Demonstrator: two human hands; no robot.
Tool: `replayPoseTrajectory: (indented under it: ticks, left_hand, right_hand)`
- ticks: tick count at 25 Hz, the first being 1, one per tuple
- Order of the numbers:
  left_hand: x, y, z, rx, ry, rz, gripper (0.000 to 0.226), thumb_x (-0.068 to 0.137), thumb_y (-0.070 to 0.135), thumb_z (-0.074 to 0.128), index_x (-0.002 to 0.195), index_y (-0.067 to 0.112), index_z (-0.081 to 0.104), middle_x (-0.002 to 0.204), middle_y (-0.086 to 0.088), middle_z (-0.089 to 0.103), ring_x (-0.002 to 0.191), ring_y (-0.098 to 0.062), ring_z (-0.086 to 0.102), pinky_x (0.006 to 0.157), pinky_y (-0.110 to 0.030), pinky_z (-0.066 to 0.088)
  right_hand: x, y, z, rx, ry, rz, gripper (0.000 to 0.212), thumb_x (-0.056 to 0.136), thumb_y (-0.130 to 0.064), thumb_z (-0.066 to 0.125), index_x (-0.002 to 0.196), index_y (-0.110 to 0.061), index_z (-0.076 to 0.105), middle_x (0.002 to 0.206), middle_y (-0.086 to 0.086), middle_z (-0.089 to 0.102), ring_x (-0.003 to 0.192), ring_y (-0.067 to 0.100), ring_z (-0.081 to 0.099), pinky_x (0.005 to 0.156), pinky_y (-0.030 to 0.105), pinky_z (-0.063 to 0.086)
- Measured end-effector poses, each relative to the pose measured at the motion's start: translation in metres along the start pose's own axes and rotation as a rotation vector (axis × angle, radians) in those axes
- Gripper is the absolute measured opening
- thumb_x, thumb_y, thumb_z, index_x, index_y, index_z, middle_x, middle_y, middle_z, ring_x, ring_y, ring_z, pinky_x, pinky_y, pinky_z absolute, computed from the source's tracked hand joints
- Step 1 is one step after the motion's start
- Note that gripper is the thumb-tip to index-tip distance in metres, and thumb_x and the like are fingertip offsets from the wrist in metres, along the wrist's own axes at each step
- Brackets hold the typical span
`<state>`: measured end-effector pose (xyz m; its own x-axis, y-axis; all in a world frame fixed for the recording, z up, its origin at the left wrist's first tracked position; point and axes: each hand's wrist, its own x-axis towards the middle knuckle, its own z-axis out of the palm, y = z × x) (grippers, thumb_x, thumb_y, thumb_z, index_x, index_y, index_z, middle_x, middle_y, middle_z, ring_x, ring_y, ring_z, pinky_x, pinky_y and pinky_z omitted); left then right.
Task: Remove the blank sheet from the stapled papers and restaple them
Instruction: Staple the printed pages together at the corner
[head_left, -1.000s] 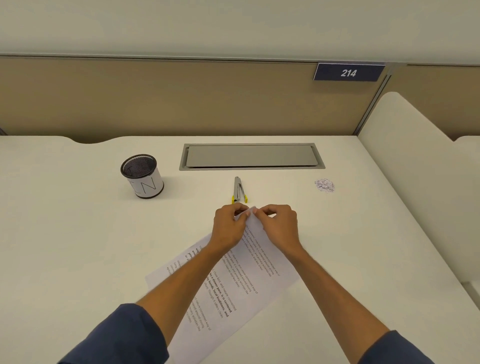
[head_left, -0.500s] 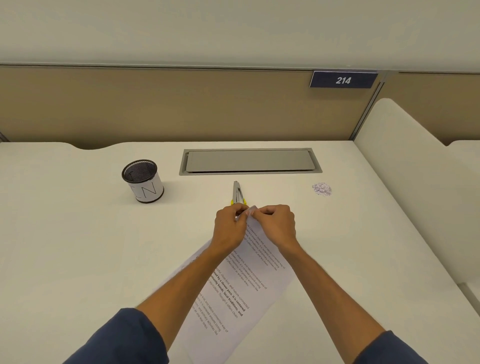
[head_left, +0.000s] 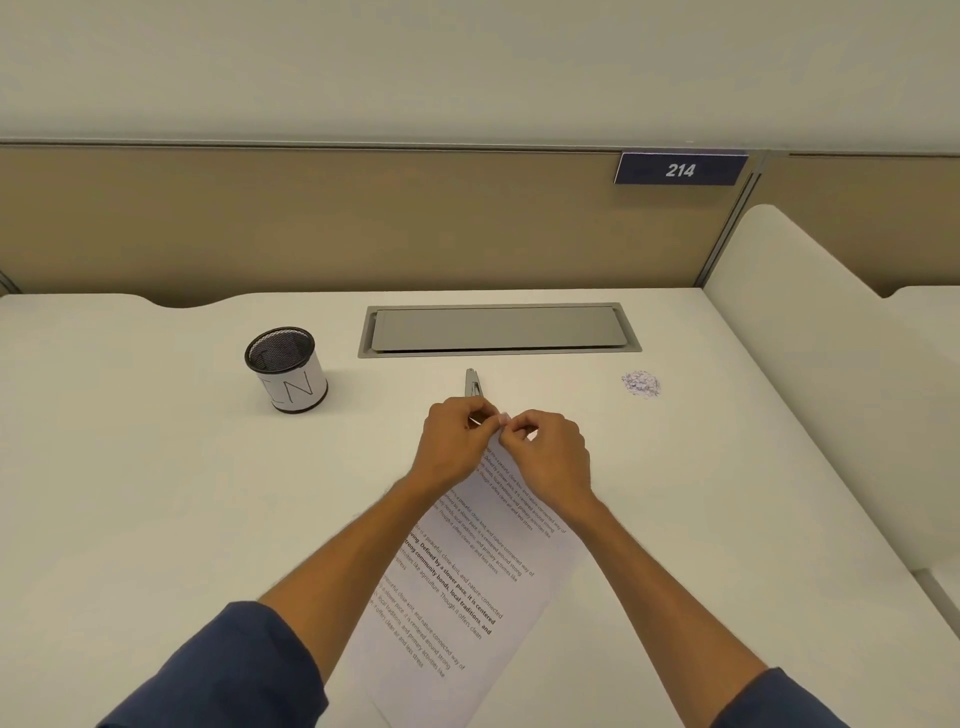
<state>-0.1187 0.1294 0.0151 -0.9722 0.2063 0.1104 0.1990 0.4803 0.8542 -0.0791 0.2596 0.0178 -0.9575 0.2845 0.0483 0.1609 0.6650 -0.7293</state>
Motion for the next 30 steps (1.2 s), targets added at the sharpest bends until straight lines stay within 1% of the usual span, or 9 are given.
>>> replayPoseTrajectory:
  ticks: [3, 5, 8, 12, 15, 19, 24, 27, 30]
  left_hand:
    - [0.001, 0.003, 0.0, 0.014, 0.007, -0.036, 0.015, 0.091, 0.024, 0.066, 0.089, 0.011, 0.074, 0.08, 0.003, 0.069, 0.075, -0.01, 0.064, 0.068, -0.019, 0.047]
    - [0.002, 0.007, 0.0, -0.06, -0.008, -0.135, 0.017, 0.093, 0.025, 0.064, 0.09, 0.01, 0.072, 0.083, 0.0, 0.069, 0.076, -0.014, 0.064, 0.071, -0.023, 0.05]
    - [0.0, 0.012, -0.001, -0.246, -0.073, -0.297, 0.02, 0.095, 0.024, 0.061, 0.088, 0.007, 0.071, 0.083, -0.007, 0.069, 0.073, -0.021, 0.064, 0.072, -0.033, 0.053]
    - [-0.002, 0.009, -0.003, -0.318, -0.066, -0.357, 0.022, 0.096, 0.023, 0.06, 0.09, 0.004, 0.069, 0.088, -0.013, 0.071, 0.076, -0.024, 0.066, 0.078, -0.041, 0.056]
    - [-0.001, 0.004, 0.0, -0.306, -0.02, -0.369, 0.02, 0.096, 0.023, 0.059, 0.093, 0.005, 0.069, 0.087, -0.007, 0.069, 0.077, -0.021, 0.064, 0.072, -0.032, 0.052]
    - [0.002, -0.005, 0.003, -0.303, 0.012, -0.362, 0.019, 0.097, 0.024, 0.058, 0.091, 0.009, 0.067, 0.091, -0.008, 0.069, 0.081, -0.019, 0.062, 0.07, -0.026, 0.049]
    - [0.005, -0.02, 0.006, -0.264, 0.075, -0.341, 0.018, 0.098, 0.024, 0.056, 0.088, 0.012, 0.066, 0.092, -0.01, 0.068, 0.081, -0.019, 0.059, 0.073, -0.029, 0.047]
    - [0.007, -0.03, 0.008, -0.275, 0.096, -0.325, 0.018, 0.097, 0.023, 0.056, 0.088, 0.012, 0.065, 0.091, -0.011, 0.069, 0.081, -0.019, 0.06, 0.074, -0.031, 0.048]
    - [0.007, -0.037, 0.011, -0.278, 0.106, -0.345, 0.017, 0.097, 0.023, 0.057, 0.088, 0.012, 0.066, 0.091, -0.009, 0.07, 0.083, -0.02, 0.061, 0.076, -0.033, 0.049]
  right_hand:
    - [-0.004, 0.001, 0.0, -0.234, 0.093, -0.205, 0.022, 0.093, -0.037, 0.054, 0.089, -0.019, 0.066, 0.086, -0.008, 0.064, 0.069, 0.015, 0.062, 0.06, 0.029, 0.048]
    - [-0.005, 0.004, 0.004, -0.342, 0.19, -0.348, 0.019, 0.093, -0.031, 0.058, 0.087, -0.015, 0.066, 0.083, -0.004, 0.063, 0.058, 0.016, 0.059, 0.049, 0.027, 0.044]
    - [-0.008, 0.009, 0.006, -0.317, 0.279, -0.397, 0.011, 0.089, -0.027, 0.064, 0.085, -0.016, 0.066, 0.081, -0.005, 0.062, 0.051, 0.011, 0.053, 0.044, 0.021, 0.039]
    - [-0.004, 0.009, -0.001, 0.085, 0.201, -0.164, 0.003, 0.087, -0.027, 0.065, 0.085, -0.025, 0.066, 0.083, -0.012, 0.064, 0.062, 0.006, 0.06, 0.057, 0.024, 0.045]
    - [0.003, 0.017, -0.005, 0.33, 0.164, -0.005, 0.003, 0.083, -0.024, 0.068, 0.08, -0.025, 0.069, 0.077, -0.011, 0.067, 0.055, 0.008, 0.057, 0.06, 0.03, 0.049]
    - [0.014, 0.038, -0.019, 0.5, 0.093, 0.114, 0.006, 0.085, -0.018, 0.068, 0.081, -0.017, 0.072, 0.078, -0.004, 0.069, 0.052, 0.012, 0.052, 0.056, 0.019, 0.044]
    - [0.043, 0.084, -0.042, 0.515, 0.162, 0.253, 0.007, 0.085, -0.016, 0.067, 0.081, -0.014, 0.073, 0.08, -0.004, 0.069, 0.053, 0.01, 0.053, 0.057, 0.012, 0.044]
    - [0.069, 0.119, -0.062, 0.459, 0.257, 0.351, 0.006, 0.083, -0.018, 0.068, 0.082, -0.016, 0.073, 0.079, -0.003, 0.069, 0.056, 0.01, 0.058, 0.066, 0.022, 0.046]
    - [0.093, 0.149, -0.077, 0.346, 0.297, 0.412, 0.009, 0.08, -0.024, 0.068, 0.082, -0.018, 0.074, 0.082, -0.002, 0.071, 0.073, 0.02, 0.065, 0.075, 0.033, 0.051]
